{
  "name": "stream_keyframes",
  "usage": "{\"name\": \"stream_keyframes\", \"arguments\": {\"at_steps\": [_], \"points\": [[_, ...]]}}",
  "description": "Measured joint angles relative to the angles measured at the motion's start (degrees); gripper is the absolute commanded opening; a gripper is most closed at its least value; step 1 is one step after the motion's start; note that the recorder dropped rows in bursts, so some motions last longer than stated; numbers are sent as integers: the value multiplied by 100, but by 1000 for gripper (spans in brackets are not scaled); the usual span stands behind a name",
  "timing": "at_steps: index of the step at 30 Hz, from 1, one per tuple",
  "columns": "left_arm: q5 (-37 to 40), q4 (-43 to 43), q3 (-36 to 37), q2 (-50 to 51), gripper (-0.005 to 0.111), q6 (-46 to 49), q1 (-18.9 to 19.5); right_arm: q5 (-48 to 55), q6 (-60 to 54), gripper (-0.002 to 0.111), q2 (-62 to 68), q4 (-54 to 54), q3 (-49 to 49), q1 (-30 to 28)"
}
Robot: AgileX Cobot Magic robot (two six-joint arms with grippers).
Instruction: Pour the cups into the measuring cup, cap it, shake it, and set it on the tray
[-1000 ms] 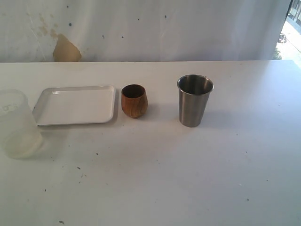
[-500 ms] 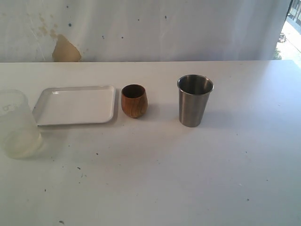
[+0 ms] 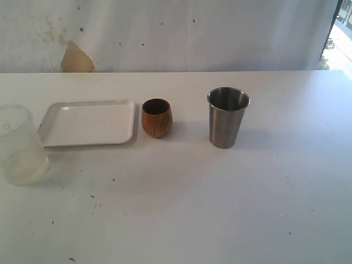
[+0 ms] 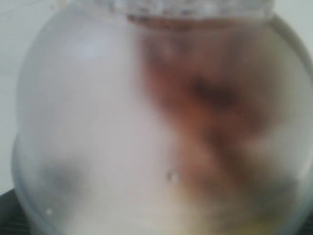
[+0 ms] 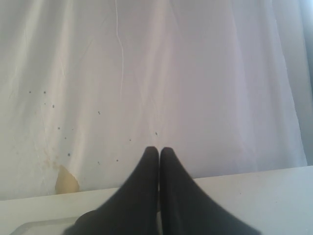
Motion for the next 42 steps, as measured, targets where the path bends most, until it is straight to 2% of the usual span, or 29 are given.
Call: {"name": "stream_keyframes", "arguments": {"at_steps": [10,28,42], "points": [[0,25,0,0,0,28,-61,0,0,0,0,0,0,0],[-11,1158,0,0,0,102,-61,0,11,0,0,0,0,0],[-217,1310,-2,0,0,102,-61,-5,11,0,0,0,0,0]]}}
